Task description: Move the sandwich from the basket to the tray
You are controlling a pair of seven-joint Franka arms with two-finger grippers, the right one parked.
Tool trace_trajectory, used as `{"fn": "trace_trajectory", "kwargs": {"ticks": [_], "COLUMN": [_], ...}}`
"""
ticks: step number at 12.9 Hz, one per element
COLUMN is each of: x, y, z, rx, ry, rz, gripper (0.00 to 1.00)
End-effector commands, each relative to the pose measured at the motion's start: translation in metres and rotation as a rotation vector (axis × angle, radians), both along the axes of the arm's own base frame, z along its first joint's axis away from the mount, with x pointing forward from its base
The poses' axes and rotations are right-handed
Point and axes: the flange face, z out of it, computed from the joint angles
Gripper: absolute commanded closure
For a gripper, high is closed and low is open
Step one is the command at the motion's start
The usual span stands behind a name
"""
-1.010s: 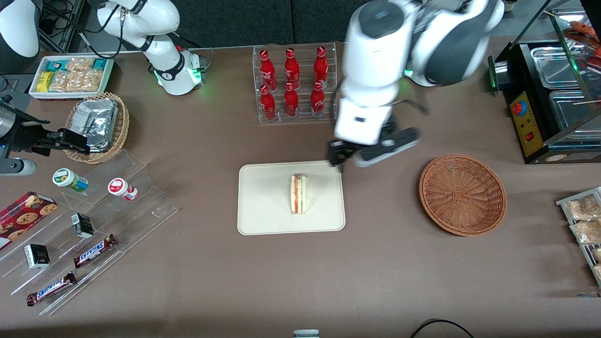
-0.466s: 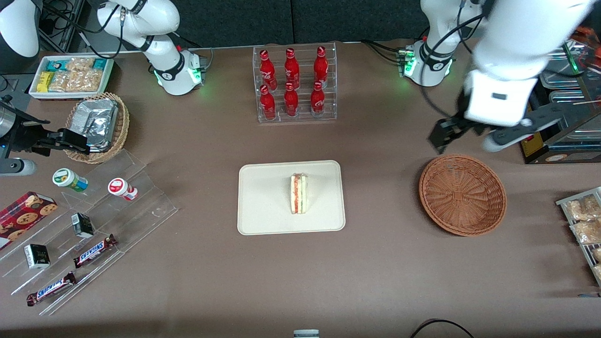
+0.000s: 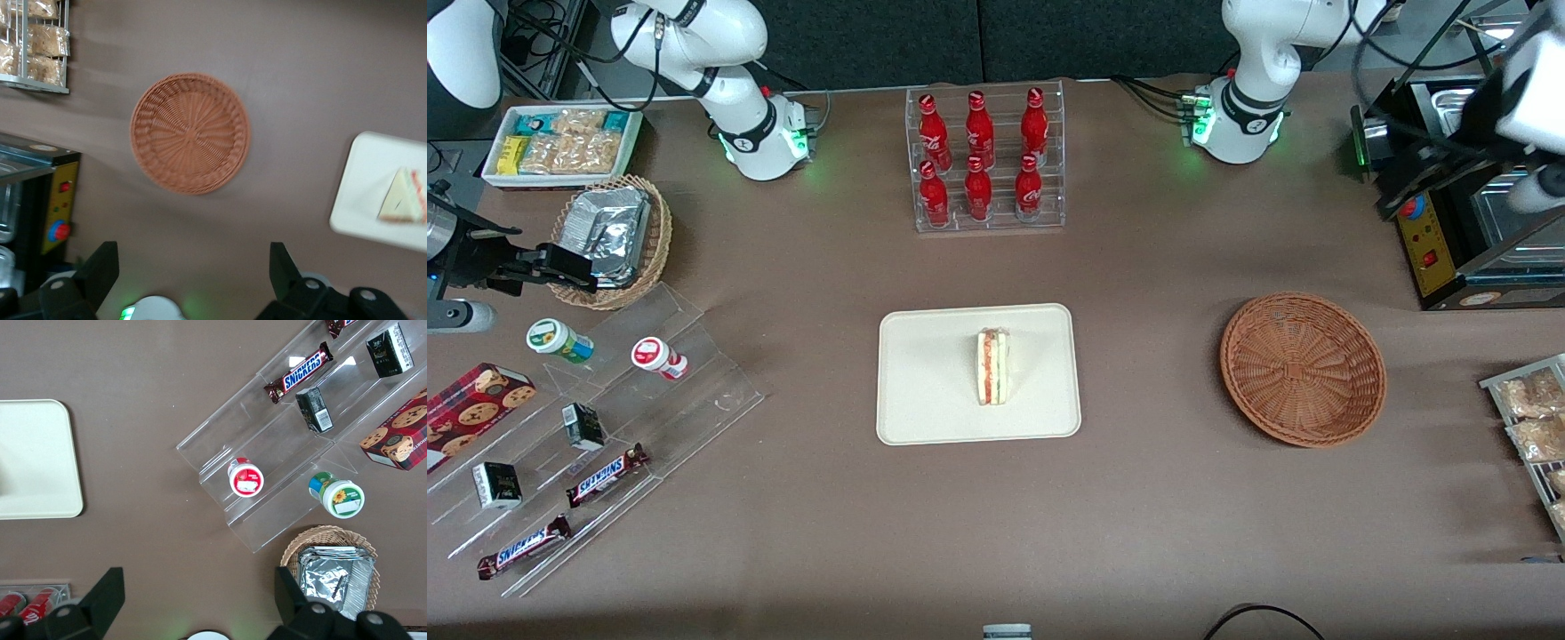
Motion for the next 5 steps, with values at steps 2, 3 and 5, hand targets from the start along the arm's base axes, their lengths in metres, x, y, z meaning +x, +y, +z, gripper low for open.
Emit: {"fn": "trace_trajectory", "kwargs": {"ticks": [2, 3, 5], "x": [-0.0394, -0.0386, -0.0369], "y": [0.0278, 0.0257, 0.0205], "z": [-0.0024, -0.0032, -0.0045], "rx": [-0.026, -0.03, -0.04], "ry": [0.013, 0.017, 0.026], "rz": [-0.05, -0.069, -0.159], "gripper": [0.0, 0.0, 0.0]}}
